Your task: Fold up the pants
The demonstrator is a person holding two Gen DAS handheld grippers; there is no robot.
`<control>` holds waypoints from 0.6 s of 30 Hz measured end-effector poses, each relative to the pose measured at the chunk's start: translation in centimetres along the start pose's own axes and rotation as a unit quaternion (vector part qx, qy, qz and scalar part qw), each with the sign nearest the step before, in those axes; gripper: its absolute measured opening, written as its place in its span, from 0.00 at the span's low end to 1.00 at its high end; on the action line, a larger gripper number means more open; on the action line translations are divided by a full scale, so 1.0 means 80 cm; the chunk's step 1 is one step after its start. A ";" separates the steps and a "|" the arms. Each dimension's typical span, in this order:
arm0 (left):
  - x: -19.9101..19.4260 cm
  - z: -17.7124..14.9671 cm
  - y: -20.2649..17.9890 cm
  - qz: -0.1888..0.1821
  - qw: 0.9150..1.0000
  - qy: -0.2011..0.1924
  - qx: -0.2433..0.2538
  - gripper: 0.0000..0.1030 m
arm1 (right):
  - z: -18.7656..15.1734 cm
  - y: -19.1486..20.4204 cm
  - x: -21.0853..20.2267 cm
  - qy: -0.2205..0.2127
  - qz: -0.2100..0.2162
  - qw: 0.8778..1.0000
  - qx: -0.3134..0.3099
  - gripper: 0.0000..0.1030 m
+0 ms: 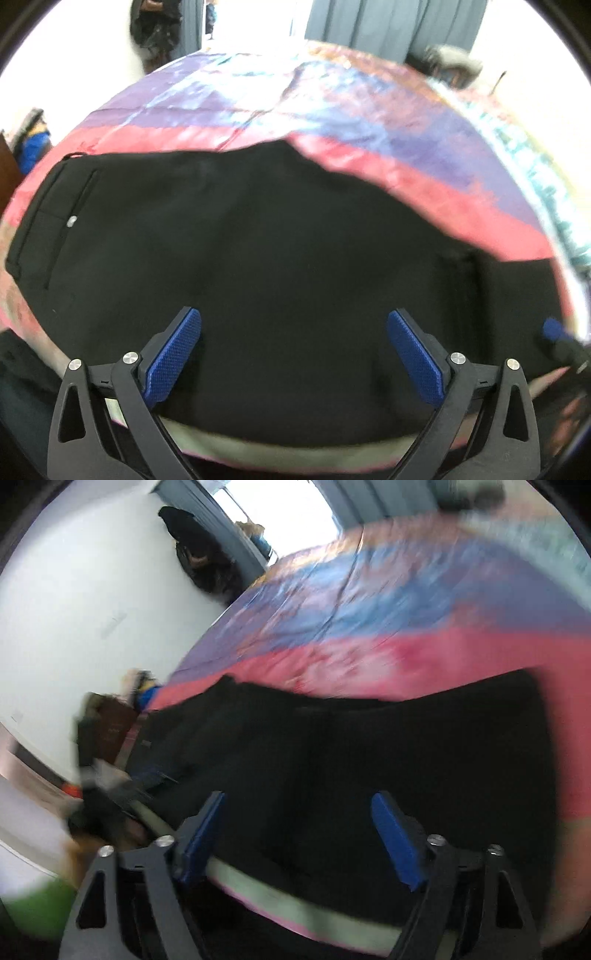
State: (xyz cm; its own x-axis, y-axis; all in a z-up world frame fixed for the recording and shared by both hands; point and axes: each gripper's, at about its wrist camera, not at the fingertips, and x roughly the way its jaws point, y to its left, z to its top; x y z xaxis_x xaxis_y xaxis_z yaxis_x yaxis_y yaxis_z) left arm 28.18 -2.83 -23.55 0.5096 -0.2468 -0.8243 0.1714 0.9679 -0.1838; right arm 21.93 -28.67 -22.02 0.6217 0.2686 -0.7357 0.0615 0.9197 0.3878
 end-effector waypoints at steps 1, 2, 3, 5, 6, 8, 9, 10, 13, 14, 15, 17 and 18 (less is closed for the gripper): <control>-0.010 0.001 -0.011 -0.026 1.000 -0.004 0.001 0.97 | -0.008 -0.008 -0.016 -0.014 -0.019 1.000 -0.004 0.90; -0.017 0.003 -0.026 -0.052 0.999 -0.007 0.009 0.96 | -0.022 -0.022 -0.038 -0.031 -0.039 0.999 -0.003 0.92; -0.021 0.004 -0.040 -0.071 0.997 -0.007 0.020 0.92 | -0.033 -0.033 -0.055 -0.043 -0.051 0.998 0.004 0.92; -0.023 0.005 -0.085 -0.117 0.991 0.006 0.062 0.77 | -0.048 -0.054 -0.077 -0.053 -0.073 0.995 0.038 0.92; -0.019 0.005 -0.102 -0.129 0.988 0.017 0.078 0.69 | -0.046 -0.067 -0.084 -0.063 -0.072 0.993 0.068 0.92; -0.004 0.003 -0.135 -0.141 0.984 0.041 0.105 0.54 | -0.039 -0.080 -0.091 -0.088 -0.068 0.989 0.102 0.92; 0.005 0.002 -0.148 -0.139 0.982 0.051 0.117 0.43 | -0.037 -0.086 -0.092 -0.096 -0.073 0.986 0.111 0.92; 0.015 0.000 -0.159 -0.132 0.981 0.061 0.130 0.36 | -0.035 -0.087 -0.095 -0.098 -0.074 0.986 0.114 0.92; 0.038 -0.007 -0.176 -0.110 0.979 0.085 0.148 0.30 | -0.037 -0.091 -0.091 -0.092 -0.064 0.987 0.116 0.92; 0.041 -0.010 -0.180 -0.106 0.979 0.089 0.151 0.29 | -0.038 -0.091 -0.092 -0.092 -0.060 0.987 0.115 0.92; 0.047 -0.012 -0.186 -0.101 0.978 0.092 0.157 0.26 | -0.035 -0.093 -0.094 -0.094 -0.058 0.987 0.115 0.92; 0.055 -0.018 -0.191 -0.088 0.977 0.098 0.168 0.23 | -0.034 -0.098 -0.096 -0.100 -0.057 0.987 0.117 0.92; 0.062 -0.019 -0.195 -0.079 0.977 0.101 0.171 0.16 | -0.033 -0.100 -0.097 -0.103 -0.056 0.986 0.120 0.92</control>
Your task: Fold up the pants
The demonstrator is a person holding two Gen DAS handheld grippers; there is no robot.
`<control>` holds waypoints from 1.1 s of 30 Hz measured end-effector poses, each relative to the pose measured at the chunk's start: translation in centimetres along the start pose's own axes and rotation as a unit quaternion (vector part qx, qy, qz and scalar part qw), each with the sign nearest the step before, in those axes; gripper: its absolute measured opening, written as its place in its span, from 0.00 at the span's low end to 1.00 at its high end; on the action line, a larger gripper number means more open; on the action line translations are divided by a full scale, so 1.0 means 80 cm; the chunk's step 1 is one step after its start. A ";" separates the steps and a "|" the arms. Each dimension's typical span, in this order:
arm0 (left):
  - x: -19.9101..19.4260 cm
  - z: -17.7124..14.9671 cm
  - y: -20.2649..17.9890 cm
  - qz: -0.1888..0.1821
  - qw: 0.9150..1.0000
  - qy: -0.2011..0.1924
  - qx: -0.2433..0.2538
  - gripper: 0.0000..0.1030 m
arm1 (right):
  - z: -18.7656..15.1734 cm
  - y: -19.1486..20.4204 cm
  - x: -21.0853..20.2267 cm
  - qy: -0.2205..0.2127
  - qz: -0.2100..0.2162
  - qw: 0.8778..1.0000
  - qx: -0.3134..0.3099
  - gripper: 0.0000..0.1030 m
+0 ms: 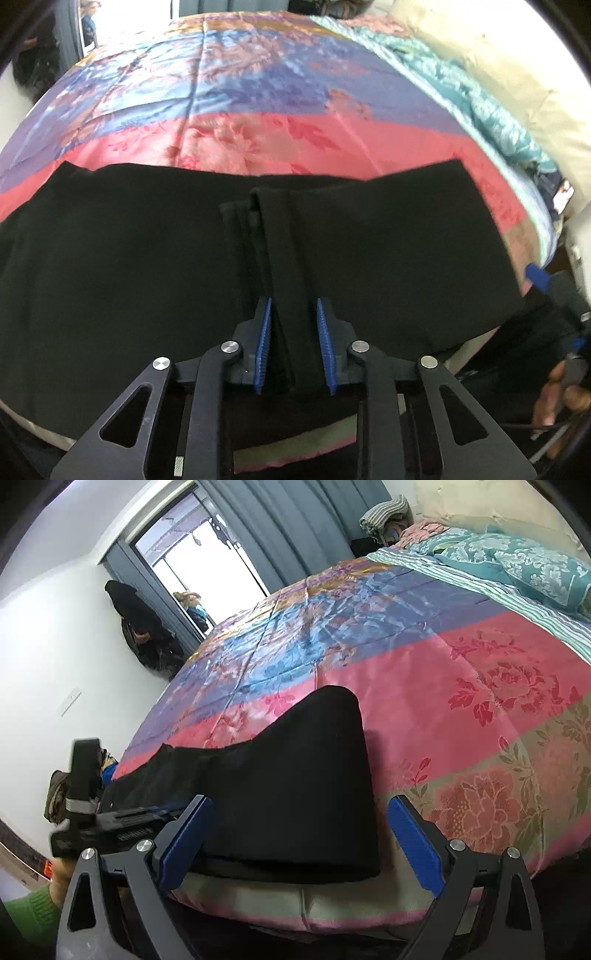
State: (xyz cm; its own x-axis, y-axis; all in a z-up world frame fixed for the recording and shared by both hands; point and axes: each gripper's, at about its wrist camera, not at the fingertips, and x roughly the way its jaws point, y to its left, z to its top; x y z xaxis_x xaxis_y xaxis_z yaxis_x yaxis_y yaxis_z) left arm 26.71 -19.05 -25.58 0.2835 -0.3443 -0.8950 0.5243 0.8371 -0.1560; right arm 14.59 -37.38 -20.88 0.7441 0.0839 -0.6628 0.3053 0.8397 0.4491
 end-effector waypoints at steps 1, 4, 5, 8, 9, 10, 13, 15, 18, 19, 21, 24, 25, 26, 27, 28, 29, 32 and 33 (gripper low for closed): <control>0.004 -0.003 0.000 0.009 1.000 0.003 -0.001 0.09 | -0.006 0.001 -0.002 -0.002 0.000 1.000 0.002 0.92; -0.002 -0.006 0.010 0.017 1.000 0.000 -0.023 0.03 | -0.006 -0.001 -0.004 -0.008 -0.002 1.000 0.003 0.92; -0.006 -0.005 0.013 0.027 0.999 -0.005 -0.023 0.03 | -0.005 -0.001 -0.006 -0.011 -0.005 1.000 0.001 0.92; -0.019 -0.007 0.032 0.057 0.998 -0.019 -0.029 0.02 | -0.003 0.004 -0.017 -0.030 -0.009 0.999 -0.015 0.92; -0.019 -0.009 0.039 0.063 0.997 -0.016 -0.032 0.02 | -0.002 0.008 -0.019 -0.036 -0.006 0.999 -0.025 0.92; -0.017 -0.012 0.044 0.065 0.997 -0.013 -0.032 0.03 | -0.001 0.015 -0.018 -0.040 0.003 0.999 -0.037 0.92; -0.013 -0.014 0.044 0.066 0.998 -0.014 -0.021 0.05 | 0.003 0.037 0.008 -0.014 0.065 0.995 -0.078 0.92; -0.012 -0.013 0.042 0.066 0.998 -0.012 -0.017 0.10 | 0.001 0.042 0.042 0.035 0.113 0.990 -0.072 0.92; -0.020 -0.008 0.055 0.044 0.998 -0.008 -0.042 0.27 | -0.020 0.019 0.119 0.161 0.086 0.983 -0.011 0.93; -0.029 -0.006 0.065 0.035 0.997 -0.014 -0.062 0.39 | -0.019 0.017 0.116 0.140 0.099 0.985 -0.008 0.94; -0.055 -0.004 0.086 0.026 0.994 -0.044 -0.101 0.55 | -0.012 0.014 0.112 0.145 0.106 0.984 0.008 0.94; -0.089 -0.002 0.108 0.019 0.987 -0.088 -0.130 0.55 | -0.005 0.002 0.097 0.137 0.128 0.981 0.051 0.94; -0.097 -0.001 0.110 0.019 0.986 -0.096 -0.134 0.54 | 0.003 -0.006 0.086 0.121 0.151 0.978 0.081 0.93; -0.101 0.000 0.110 0.015 0.986 -0.102 -0.134 0.54 | 0.012 -0.012 0.079 0.108 0.170 0.974 0.102 0.94; -0.104 0.001 0.106 0.005 0.986 -0.108 -0.130 0.54 | 0.022 -0.018 0.073 0.097 0.186 0.970 0.119 0.94; -0.102 0.005 0.095 -0.007 0.987 -0.110 -0.117 0.54 | 0.036 -0.023 0.070 0.090 0.199 0.967 0.134 0.94; -0.098 0.007 0.083 -0.015 0.989 -0.108 -0.102 0.54 | 0.050 -0.025 0.070 0.088 0.206 0.964 0.142 0.94; -0.074 0.006 0.037 -0.030 0.995 -0.093 -0.031 0.51 | 0.090 -0.026 0.089 0.108 0.232 0.955 0.148 0.94; -0.061 0.005 0.023 -0.027 0.996 -0.082 -0.009 0.51 | 0.098 -0.026 0.106 0.128 0.239 0.951 0.150 0.93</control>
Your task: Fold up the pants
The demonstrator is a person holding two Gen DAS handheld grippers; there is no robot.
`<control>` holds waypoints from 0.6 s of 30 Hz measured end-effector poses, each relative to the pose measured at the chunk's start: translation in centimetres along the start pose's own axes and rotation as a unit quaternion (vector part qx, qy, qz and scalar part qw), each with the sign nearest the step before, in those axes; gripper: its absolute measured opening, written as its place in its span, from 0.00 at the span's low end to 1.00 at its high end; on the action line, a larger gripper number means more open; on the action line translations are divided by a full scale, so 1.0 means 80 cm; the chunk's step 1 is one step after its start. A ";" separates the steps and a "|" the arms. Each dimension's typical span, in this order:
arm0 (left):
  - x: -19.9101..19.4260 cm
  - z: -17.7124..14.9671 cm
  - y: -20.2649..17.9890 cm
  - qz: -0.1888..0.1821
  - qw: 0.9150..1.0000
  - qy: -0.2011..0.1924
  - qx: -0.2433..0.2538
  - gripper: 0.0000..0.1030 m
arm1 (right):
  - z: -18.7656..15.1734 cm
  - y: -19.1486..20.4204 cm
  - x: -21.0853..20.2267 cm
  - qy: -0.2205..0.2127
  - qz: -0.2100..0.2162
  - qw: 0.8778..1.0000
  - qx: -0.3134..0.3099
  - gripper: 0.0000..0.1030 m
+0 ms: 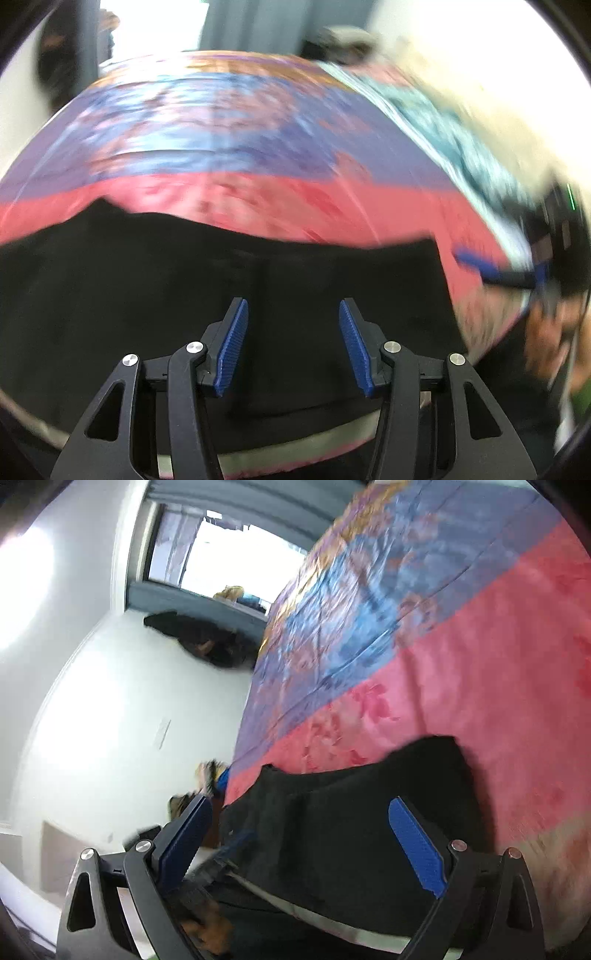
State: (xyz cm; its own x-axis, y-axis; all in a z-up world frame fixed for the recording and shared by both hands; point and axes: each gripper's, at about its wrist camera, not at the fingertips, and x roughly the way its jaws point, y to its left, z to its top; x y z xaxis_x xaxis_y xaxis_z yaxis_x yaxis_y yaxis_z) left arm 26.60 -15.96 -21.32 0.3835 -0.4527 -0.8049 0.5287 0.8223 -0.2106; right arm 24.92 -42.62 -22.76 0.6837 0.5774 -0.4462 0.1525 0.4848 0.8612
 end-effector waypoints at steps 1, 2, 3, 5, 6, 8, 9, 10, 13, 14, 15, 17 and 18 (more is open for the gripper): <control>0.018 -0.004 -0.010 0.009 1.000 0.020 0.019 0.50 | 0.007 -0.006 0.012 0.007 -0.010 1.000 0.005 0.93; 0.034 -0.008 -0.012 0.017 0.999 0.038 0.026 0.48 | 0.012 -0.013 0.021 0.008 -0.032 0.999 0.008 0.93; 0.056 -0.014 -0.009 0.029 0.997 0.068 0.027 0.42 | 0.018 -0.028 0.034 0.011 -0.059 0.998 0.012 0.93; 0.067 -0.023 -0.001 0.033 0.996 0.075 0.020 0.35 | 0.022 -0.057 0.054 0.020 -0.098 0.994 0.036 0.91; 0.064 -0.023 0.002 0.028 0.997 0.068 0.016 0.35 | 0.020 -0.065 0.063 0.021 -0.102 0.993 0.047 0.90; 0.060 -0.021 0.004 0.024 0.997 0.072 0.011 0.35 | 0.015 -0.064 0.065 0.003 -0.101 0.994 0.040 0.90; 0.059 -0.021 0.005 0.023 0.997 0.074 0.010 0.35 | 0.014 -0.059 0.063 0.002 -0.107 0.994 0.033 0.90; 0.058 -0.020 0.004 0.022 0.997 0.074 0.009 0.35 | 0.011 -0.048 0.056 -0.006 -0.106 0.994 0.026 0.90; 0.050 -0.024 0.007 0.016 0.997 0.069 -0.005 0.39 | 0.005 -0.024 0.028 -0.025 -0.059 0.998 0.027 0.91; 0.048 -0.026 0.009 0.012 0.998 0.066 -0.010 0.40 | -0.003 -0.019 0.016 -0.022 -0.033 0.999 0.028 0.91; 0.046 -0.028 0.011 0.009 0.998 0.064 -0.012 0.41 | -0.012 -0.015 0.008 -0.016 -0.012 0.999 0.031 0.91; 0.043 -0.033 0.012 0.008 0.998 0.061 -0.012 0.42 | -0.040 -0.020 -0.002 0.009 0.007 0.999 0.044 0.92; 0.045 -0.034 0.012 0.009 0.998 0.059 -0.011 0.43 | -0.060 -0.032 0.001 0.025 -0.001 0.998 0.057 0.92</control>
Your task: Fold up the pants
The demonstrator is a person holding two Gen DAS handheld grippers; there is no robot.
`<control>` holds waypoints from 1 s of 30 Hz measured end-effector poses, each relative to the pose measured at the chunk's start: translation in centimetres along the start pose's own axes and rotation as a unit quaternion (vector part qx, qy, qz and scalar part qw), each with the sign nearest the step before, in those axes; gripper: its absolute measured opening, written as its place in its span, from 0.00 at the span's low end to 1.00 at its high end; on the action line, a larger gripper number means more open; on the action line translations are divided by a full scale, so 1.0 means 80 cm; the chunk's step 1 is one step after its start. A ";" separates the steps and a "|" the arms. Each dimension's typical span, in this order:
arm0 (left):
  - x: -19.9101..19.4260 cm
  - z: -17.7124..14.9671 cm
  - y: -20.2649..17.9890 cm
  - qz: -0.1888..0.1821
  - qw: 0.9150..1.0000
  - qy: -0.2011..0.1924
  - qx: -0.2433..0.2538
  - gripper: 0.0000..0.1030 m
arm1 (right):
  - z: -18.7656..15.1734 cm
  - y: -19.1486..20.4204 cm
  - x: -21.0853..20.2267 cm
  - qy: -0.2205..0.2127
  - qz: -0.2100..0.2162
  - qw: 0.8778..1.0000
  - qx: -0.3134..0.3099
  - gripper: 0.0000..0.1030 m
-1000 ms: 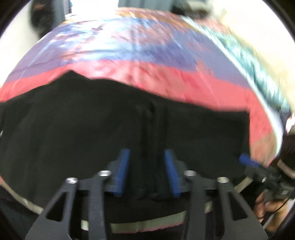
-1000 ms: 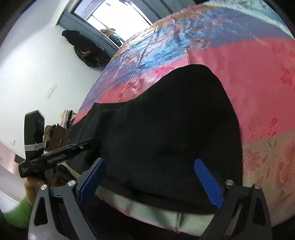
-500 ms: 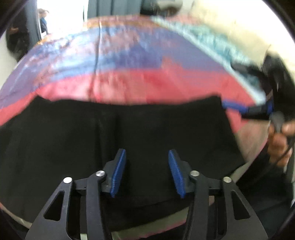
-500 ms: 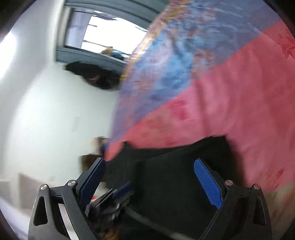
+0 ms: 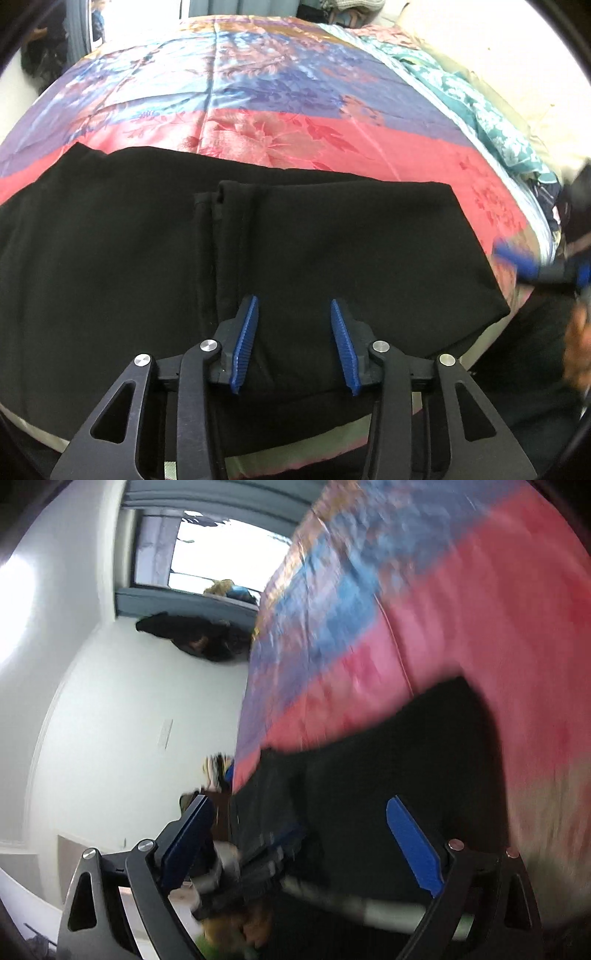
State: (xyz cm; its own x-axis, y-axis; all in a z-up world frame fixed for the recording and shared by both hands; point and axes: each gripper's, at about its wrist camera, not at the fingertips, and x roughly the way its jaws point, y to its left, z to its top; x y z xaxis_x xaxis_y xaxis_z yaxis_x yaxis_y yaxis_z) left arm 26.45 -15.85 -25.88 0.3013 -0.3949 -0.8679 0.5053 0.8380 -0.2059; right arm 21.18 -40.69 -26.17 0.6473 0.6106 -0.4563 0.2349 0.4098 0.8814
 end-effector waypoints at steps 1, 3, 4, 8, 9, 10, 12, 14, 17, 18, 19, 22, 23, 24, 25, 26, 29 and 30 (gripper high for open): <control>0.000 -0.001 0.000 0.000 1.000 -0.001 0.001 0.43 | -0.013 -0.017 0.007 0.017 -0.023 0.999 0.014 0.92; -0.003 0.001 0.003 -0.006 1.000 0.003 -0.007 0.43 | -0.028 -0.042 0.016 0.029 -0.059 0.998 0.019 0.80; -0.011 0.002 0.008 -0.016 1.000 0.002 -0.018 0.43 | -0.029 -0.042 0.013 0.019 -0.052 0.998 0.014 0.80; -0.058 0.011 0.054 -0.020 0.996 -0.047 -0.070 0.74 | -0.025 -0.016 -0.031 -0.057 -0.051 0.997 -0.016 0.84; -0.064 0.013 0.071 -0.024 0.994 -0.055 -0.087 0.79 | -0.026 -0.008 -0.042 -0.078 -0.055 0.995 -0.034 0.86; -0.064 0.016 0.087 -0.033 0.993 -0.051 -0.104 0.79 | -0.028 -0.004 -0.048 -0.091 -0.059 0.993 -0.045 0.87; -0.053 0.021 0.109 -0.066 0.989 -0.023 -0.132 0.79 | -0.034 -0.007 -0.053 -0.105 -0.064 0.991 -0.054 0.88; -0.038 0.025 0.109 -0.088 0.988 -0.002 -0.125 0.79 | -0.039 -0.022 -0.058 -0.104 -0.065 0.992 -0.042 0.88; -0.015 0.031 0.077 -0.076 0.994 0.021 -0.074 0.67 | -0.044 -0.032 -0.056 -0.088 -0.069 0.994 -0.017 0.88; -0.005 0.034 0.060 -0.071 0.996 0.034 -0.050 0.58 | -0.042 -0.027 -0.056 -0.090 -0.067 0.993 -0.023 0.88; 0.001 0.033 0.050 -0.058 0.997 0.042 -0.036 0.58 | -0.043 -0.022 -0.058 -0.093 -0.068 0.993 -0.034 0.88; 0.020 0.032 0.030 0.016 0.998 0.057 -0.005 0.32 | -0.044 -0.013 -0.066 -0.099 -0.071 0.991 -0.056 0.88; 0.019 0.034 0.035 0.019 0.998 0.053 -0.019 0.27 | -0.045 -0.014 -0.071 -0.102 -0.070 0.991 -0.057 0.88; 0.015 0.036 0.041 0.005 0.998 0.051 -0.047 0.12 | -0.046 -0.015 -0.074 -0.108 -0.073 0.990 -0.058 0.88; 0.009 0.037 0.046 -0.003 0.997 0.050 -0.064 0.10 | -0.045 -0.014 -0.076 -0.115 -0.077 0.989 -0.059 0.88; 0.000 0.039 0.047 -0.002 0.996 0.042 -0.076 0.10 | -0.038 -0.015 -0.073 -0.122 -0.082 0.987 -0.060 0.88; -0.035 0.043 0.048 -0.005 0.996 0.014 -0.083 0.09 | -0.038 -0.011 -0.087 -0.152 -0.130 0.977 -0.076 0.88; -0.053 0.046 0.050 -0.015 0.996 0.000 -0.089 0.09 | -0.039 -0.007 -0.088 -0.158 -0.158 0.971 -0.089 0.88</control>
State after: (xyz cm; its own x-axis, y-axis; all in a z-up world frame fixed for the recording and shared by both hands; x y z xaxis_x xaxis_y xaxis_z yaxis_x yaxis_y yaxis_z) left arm 30.16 -12.20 -21.38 0.2887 -0.4203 -0.8602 0.3633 0.8794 -0.3077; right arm 14.19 -43.10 -23.82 0.7598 0.2094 -0.6155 0.3470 0.6700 0.6563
